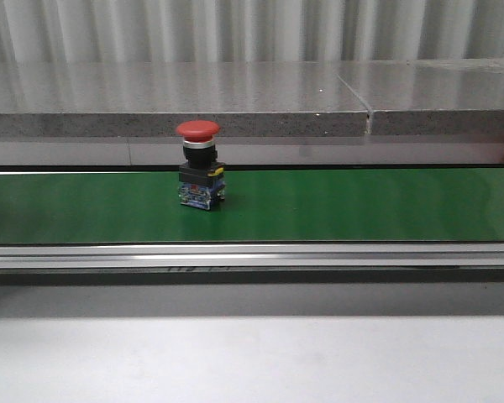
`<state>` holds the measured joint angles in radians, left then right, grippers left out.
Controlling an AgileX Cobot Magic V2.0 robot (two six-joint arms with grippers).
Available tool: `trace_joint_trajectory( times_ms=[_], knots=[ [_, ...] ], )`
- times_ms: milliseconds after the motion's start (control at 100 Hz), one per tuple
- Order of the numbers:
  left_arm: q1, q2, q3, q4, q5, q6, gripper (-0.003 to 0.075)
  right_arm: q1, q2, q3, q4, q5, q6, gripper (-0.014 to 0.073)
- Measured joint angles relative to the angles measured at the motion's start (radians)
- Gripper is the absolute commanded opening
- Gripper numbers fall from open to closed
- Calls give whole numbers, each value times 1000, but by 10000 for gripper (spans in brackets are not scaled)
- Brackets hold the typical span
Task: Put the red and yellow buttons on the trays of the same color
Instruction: 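Set the yellow button upright on the belt behind the red one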
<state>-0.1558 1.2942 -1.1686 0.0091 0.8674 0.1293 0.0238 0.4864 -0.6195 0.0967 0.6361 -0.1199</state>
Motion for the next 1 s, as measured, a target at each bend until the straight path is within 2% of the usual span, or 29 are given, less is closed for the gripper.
trace_joint_trajectory(
  times_ms=[120, 310, 640, 770, 920, 1000],
  knots=[
    [-53, -93, 93, 34, -59, -50, -21, 0, 0, 0, 0, 0, 0, -69],
    [-62, -273, 247, 6, -142, -63, -21, 0, 0, 0, 0, 0, 0, -69],
    [-62, -608, 512, 1, -143, -65, -21, 4, 5, 0, 22, 23, 0, -69],
    [-62, -701, 578, 1, -138, -65, -21, 51, 65, -8, 34, 36, 0, -66],
    [-62, -757, 599, 1, -134, -65, -21, 133, 180, -91, 36, 84, 0, -61],
    [-62, -766, 602, 1, -127, -65, -21, 180, 255, -151, 36, 111, 0, 5]
  ],
)
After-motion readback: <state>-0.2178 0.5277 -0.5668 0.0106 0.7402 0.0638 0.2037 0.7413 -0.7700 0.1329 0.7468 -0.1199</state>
